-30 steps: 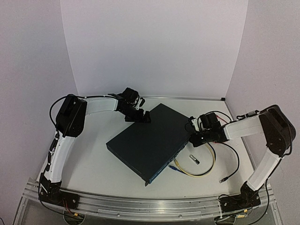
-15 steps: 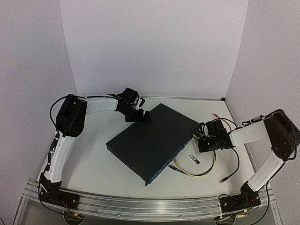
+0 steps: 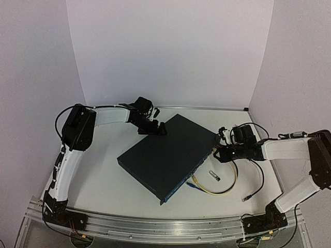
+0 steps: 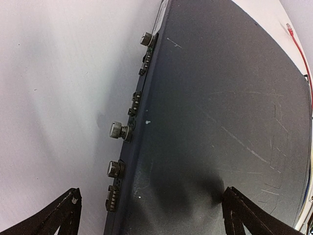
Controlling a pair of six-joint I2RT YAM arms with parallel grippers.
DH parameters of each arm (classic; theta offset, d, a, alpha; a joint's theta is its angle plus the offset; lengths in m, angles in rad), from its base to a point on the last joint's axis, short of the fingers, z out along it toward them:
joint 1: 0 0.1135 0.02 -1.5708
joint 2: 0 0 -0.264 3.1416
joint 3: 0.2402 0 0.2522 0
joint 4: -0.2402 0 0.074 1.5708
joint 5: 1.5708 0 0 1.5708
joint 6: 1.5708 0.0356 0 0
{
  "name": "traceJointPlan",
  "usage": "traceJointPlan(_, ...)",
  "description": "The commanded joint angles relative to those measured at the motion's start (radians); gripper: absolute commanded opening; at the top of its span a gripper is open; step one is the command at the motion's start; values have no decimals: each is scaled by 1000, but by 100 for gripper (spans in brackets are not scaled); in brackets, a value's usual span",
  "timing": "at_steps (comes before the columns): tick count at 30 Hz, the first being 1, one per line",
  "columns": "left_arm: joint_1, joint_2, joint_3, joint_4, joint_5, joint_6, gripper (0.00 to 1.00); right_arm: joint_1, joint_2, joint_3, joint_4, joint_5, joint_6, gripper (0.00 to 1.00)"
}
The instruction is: Pull the plug from the switch port
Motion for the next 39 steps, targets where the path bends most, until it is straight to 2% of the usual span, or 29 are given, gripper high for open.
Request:
traceJointPlan(1, 5, 85, -60, -142, -125, 27, 99, 3, 72, 140, -151, -55, -138, 44)
traceJointPlan(13, 5, 80, -65, -142, -127, 29, 100, 3, 243, 284, -238, -9, -267, 42)
traceJointPlan(39, 5, 82, -72, -139, -126, 36, 100, 34, 340, 356, -226, 40, -367, 31)
